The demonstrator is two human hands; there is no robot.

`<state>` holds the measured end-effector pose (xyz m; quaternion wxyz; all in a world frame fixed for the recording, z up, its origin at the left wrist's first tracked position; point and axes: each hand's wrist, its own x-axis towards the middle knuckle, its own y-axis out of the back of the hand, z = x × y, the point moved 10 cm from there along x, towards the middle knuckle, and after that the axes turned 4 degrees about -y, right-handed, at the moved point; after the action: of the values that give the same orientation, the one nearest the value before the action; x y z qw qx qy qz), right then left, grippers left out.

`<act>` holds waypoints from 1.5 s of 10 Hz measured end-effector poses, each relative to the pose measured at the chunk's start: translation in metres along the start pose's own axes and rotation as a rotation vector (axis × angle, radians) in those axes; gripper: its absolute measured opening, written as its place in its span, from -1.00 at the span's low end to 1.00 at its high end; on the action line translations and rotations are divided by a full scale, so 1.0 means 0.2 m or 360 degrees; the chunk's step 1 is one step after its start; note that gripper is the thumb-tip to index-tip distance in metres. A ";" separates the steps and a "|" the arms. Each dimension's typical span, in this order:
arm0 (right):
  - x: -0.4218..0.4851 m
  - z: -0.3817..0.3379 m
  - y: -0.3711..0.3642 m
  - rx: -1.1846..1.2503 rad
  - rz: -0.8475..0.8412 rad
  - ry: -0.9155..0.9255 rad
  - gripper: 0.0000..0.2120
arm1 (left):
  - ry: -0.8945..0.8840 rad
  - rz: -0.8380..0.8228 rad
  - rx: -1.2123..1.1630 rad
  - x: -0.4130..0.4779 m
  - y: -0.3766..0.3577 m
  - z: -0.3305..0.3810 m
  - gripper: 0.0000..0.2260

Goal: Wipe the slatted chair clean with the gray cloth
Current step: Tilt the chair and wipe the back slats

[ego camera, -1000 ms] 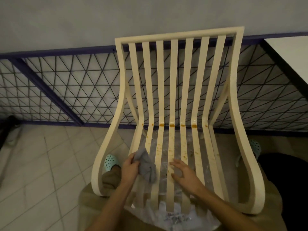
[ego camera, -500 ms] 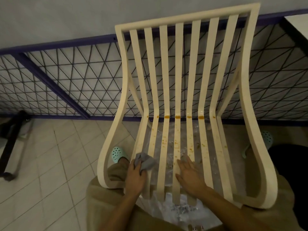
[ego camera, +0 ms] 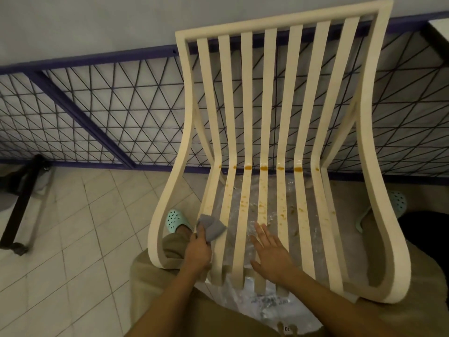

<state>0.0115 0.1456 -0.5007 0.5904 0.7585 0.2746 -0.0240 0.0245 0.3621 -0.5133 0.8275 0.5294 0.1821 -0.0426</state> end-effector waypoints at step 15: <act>0.42 -0.55 0.01 0.0115 -0.0029 0.0750 -0.53 | 0.1032 0.0306 -0.0990 -0.14 -0.18 -0.14 -0.55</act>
<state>0.0517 0.2769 -0.4959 0.4822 0.7614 0.4106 0.1384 -0.0185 0.3689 -0.5442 0.8476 0.2562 0.3859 0.2589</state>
